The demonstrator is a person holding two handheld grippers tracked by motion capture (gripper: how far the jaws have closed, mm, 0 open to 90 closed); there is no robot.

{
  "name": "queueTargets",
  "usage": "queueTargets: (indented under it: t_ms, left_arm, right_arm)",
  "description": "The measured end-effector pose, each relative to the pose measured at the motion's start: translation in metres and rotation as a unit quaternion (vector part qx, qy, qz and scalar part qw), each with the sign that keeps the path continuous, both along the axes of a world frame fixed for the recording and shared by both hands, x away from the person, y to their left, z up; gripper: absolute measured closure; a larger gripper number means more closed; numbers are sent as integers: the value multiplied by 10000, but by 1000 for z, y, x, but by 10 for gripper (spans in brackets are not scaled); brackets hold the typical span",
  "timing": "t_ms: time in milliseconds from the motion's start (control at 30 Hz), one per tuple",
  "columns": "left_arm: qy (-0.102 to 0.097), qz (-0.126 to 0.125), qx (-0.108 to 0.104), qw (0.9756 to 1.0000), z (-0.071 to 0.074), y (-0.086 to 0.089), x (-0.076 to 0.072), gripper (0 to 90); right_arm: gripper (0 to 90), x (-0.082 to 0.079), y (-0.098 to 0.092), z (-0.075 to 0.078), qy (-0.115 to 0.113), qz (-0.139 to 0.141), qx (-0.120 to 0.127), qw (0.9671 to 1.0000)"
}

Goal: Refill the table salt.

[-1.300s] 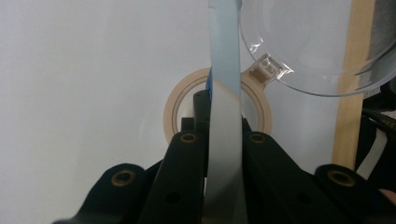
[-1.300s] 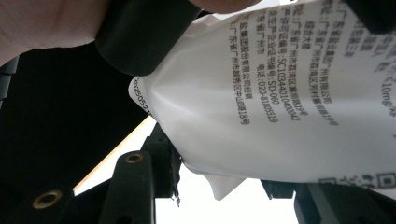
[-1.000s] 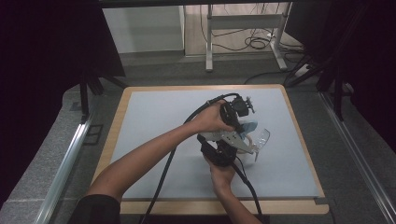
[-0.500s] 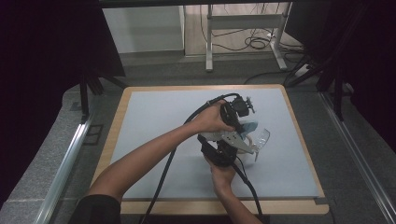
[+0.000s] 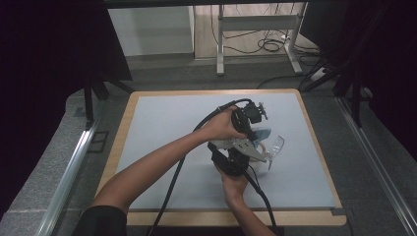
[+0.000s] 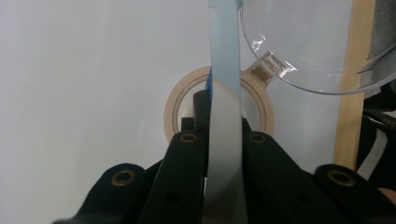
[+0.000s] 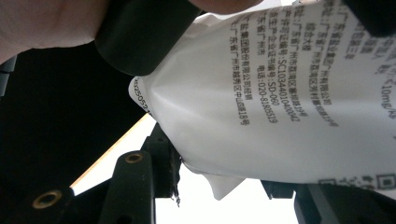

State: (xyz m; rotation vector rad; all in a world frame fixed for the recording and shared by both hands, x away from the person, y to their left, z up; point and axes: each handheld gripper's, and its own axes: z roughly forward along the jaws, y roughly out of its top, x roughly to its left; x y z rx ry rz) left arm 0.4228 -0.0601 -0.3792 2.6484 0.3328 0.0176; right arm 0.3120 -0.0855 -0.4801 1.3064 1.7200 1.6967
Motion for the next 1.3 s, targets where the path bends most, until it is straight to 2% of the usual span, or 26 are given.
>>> queueTargets:
  t_ms: [1300]
  left_arm:
    - [36, 9, -1, 10000, -3, -1, 1, 900]
  right_arm:
    - [558, 0, -1, -3, 9, -20, 21, 10000]
